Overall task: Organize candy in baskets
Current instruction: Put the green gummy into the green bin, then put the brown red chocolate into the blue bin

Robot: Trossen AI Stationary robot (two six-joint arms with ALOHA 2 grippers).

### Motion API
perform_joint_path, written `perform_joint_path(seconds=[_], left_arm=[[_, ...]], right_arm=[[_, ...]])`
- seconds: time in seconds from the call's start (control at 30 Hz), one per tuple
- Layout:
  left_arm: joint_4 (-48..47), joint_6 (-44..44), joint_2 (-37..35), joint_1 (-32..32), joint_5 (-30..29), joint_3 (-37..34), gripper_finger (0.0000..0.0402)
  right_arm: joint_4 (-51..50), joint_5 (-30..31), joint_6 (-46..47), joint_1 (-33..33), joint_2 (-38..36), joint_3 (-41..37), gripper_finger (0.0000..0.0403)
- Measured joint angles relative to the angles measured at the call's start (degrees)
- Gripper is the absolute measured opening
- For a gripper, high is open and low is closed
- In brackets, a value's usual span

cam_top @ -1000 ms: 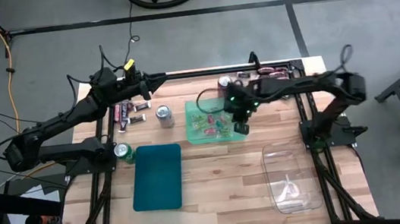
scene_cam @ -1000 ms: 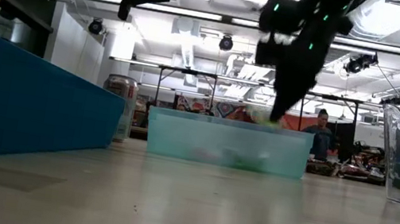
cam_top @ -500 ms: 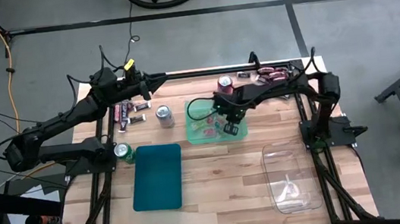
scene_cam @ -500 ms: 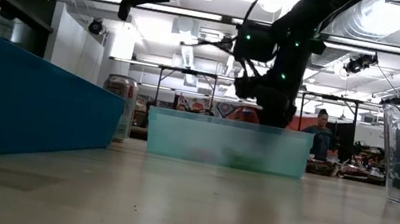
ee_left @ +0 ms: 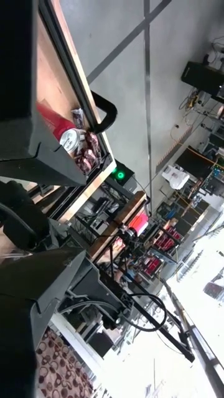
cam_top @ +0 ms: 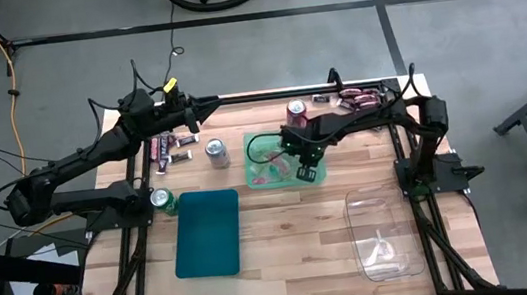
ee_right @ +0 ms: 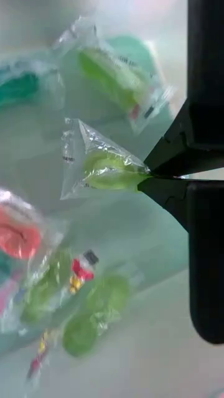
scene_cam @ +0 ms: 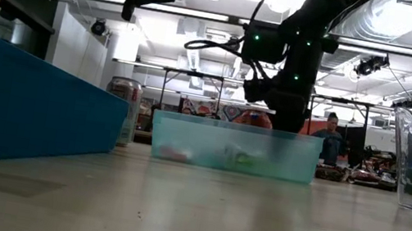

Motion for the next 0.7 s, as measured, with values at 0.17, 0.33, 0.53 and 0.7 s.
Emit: perform_joint_path(seconds=[0.17,0.33,0.53,0.7], left_arm=[[0.0,0.0,0.0,0.0,0.0,0.0,0.0159],[0.0,-0.2,0.0,0.0,0.0,0.0,0.0159],[0.0,-0.2,0.0,0.0,0.0,0.0,0.0159],[0.1,-0.4,0.0,0.0,0.0,0.0,0.0159]], right_arm=[[0.2,-3.9,-3.0,0.0,0.0,0.0,0.0014],[0.0,-4.0,-2.2,-0.3,0.0,0.0,0.0066],[-3.4,-4.1,-4.7,-0.3,0.0,1.1,0.0167],[-7.1,-3.8,-10.6,-0.9,-1.5,7.0,0.0213]])
